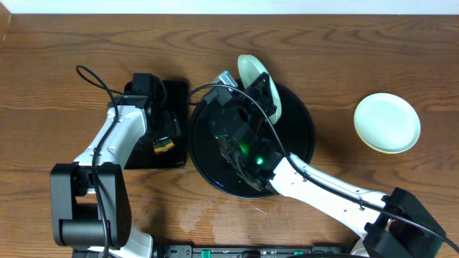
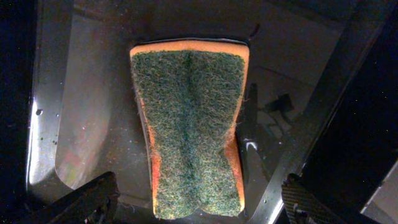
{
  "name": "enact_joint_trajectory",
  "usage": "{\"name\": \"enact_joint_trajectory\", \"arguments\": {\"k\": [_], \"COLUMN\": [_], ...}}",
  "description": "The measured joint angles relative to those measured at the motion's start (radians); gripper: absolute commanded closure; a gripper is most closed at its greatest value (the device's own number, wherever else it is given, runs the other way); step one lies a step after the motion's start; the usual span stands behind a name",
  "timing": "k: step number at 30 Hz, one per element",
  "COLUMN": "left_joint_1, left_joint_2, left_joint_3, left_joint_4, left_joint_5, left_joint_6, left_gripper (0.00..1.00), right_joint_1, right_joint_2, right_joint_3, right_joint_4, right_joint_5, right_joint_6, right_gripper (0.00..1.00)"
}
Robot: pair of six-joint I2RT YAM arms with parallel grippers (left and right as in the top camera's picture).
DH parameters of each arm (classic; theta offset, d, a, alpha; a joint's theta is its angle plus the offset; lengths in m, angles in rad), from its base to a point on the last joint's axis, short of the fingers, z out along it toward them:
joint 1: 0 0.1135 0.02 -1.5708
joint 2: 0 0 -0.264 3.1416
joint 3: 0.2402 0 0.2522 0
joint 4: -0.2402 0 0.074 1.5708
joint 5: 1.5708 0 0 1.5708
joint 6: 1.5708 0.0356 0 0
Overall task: Clean dirty plates on tray and stack at the side
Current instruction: 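Lift the plate and place it onto the plate stack at right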
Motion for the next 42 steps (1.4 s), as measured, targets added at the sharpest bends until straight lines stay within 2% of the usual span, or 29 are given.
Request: {"name": "enact_joint_trajectory", "arguments": {"k": [4, 14, 23, 26, 30, 33, 35, 39, 40, 42], "left_joint_1": [0.0, 0.0, 0.0, 0.0, 0.0, 0.0, 0.0, 0.0, 0.0, 0.0], "left_joint_2": [0.0, 0.0, 0.0, 0.0, 0.0, 0.0, 0.0, 0.0, 0.0, 0.0], "left_joint_3": [0.0, 0.0, 0.0, 0.0, 0.0, 0.0, 0.0, 0.0, 0.0, 0.0], "left_joint_4": [0.0, 0.0, 0.0, 0.0, -0.001, 0.0, 0.0, 0.001, 0.0, 0.0], "left_joint_5": [0.0, 0.0, 0.0, 0.0, 0.002, 0.005, 0.004, 0.007, 0.006, 0.007], "left_joint_6": [0.0, 0.0, 0.0, 0.0, 0.0, 0.0, 0.0, 0.0, 0.0, 0.0], "left_gripper": [0.15, 0.15, 0.15, 0.15, 0.15, 0.15, 0.15, 0.15, 0.15, 0.15], "right_joint_1": [-0.021, -0.218, -0.501, -0.609, -0.746, -0.871, -0.973, -1.208, -1.256, -1.314], "right_joint_2": [0.0, -0.009, -0.017, -0.024, -0.028, -0.028, -0.029, -0.029, -0.029, -0.029], "right_joint_3": [0.0, 0.0, 0.0, 0.002, 0.005, 0.002, 0.001, 0.001, 0.001, 0.001], "right_joint_4": [0.003, 0.003, -0.015, -0.151, -0.472, -0.66, -0.71, -0.771, -0.785, -0.805], "right_joint_5": [0.042, 0.101, 0.105, 0.08, -0.062, -0.279, -0.421, -0.838, -0.926, -1.026], "right_joint_6": [0.025, 0.093, 0.157, 0.236, 0.449, 0.657, 0.763, 0.946, 0.981, 1.022], "right_gripper": [0.99, 0.99, 0.99, 0.99, 0.99, 0.99, 0.99, 0.99, 0.95, 0.52]}}
